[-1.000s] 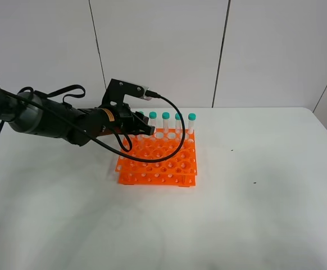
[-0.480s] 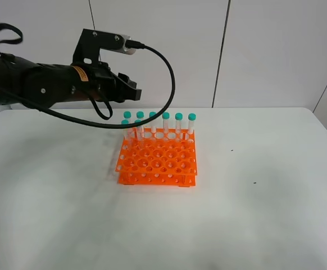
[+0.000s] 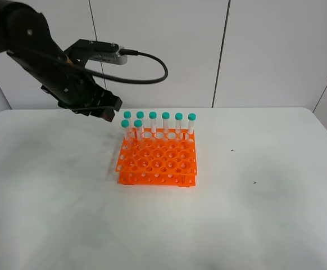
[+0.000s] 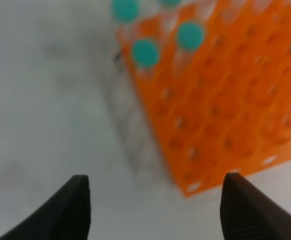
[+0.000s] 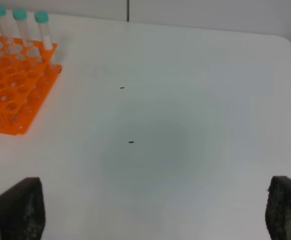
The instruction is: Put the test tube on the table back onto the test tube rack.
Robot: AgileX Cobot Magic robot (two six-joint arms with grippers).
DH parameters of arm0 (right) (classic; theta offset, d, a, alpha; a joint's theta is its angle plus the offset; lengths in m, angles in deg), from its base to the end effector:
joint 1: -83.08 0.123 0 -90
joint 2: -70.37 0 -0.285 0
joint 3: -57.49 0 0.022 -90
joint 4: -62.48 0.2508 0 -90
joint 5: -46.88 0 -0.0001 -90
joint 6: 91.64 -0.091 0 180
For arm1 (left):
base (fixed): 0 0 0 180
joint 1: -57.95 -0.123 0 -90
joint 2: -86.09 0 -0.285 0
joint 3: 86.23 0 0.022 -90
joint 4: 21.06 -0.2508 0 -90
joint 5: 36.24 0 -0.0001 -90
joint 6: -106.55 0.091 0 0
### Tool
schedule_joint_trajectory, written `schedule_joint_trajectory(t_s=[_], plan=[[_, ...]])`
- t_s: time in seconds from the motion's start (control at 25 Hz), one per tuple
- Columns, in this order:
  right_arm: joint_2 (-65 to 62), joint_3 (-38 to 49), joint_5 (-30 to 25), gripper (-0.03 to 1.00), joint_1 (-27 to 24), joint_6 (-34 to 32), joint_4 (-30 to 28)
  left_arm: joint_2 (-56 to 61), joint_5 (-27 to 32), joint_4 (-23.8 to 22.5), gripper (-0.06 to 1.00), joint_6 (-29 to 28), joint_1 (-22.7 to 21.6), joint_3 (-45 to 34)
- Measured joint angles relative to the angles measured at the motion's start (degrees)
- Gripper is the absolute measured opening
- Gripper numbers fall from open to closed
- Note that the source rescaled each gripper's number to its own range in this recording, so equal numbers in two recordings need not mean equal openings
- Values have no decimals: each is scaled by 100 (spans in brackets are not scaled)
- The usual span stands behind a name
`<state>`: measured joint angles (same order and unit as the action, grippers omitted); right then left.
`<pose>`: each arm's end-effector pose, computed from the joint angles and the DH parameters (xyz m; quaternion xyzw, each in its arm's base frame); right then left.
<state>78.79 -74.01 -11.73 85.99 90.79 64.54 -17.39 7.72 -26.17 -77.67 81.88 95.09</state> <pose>-0.0019 0.0027 0.2808 -0.0397 0.8448 0.0202 0.5332 0.3377 -0.1437 0.2935 0.1849 0.9378 -0.0330 0.2918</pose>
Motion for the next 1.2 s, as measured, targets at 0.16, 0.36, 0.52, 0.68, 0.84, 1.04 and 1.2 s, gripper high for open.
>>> schedule_joint_trajectory(t_s=[0.16,0.36,0.52,0.68,0.84,1.04,1.2], plan=[[0,0,0,97,0,0,0,-686,1199,0,88,11,-478,872],[0,0,0,97,0,0,0,-1018,1784,6,88,147,-1236,1165],[0,0,0,97,0,0,0,-1018,2082,227,88,227,-1954,1165],[0,0,0,97,0,0,0,-1018,2275,448,88,337,-2416,1172],[0,0,0,97,0,0,0,-999,2275,661,88,382,-2454,1165],[0,0,0,97,0,0,0,-423,2275,703,88,386,-2454,436],[0,0,0,97,0,0,0,638,2275,703,88,422,-2454,-826]])
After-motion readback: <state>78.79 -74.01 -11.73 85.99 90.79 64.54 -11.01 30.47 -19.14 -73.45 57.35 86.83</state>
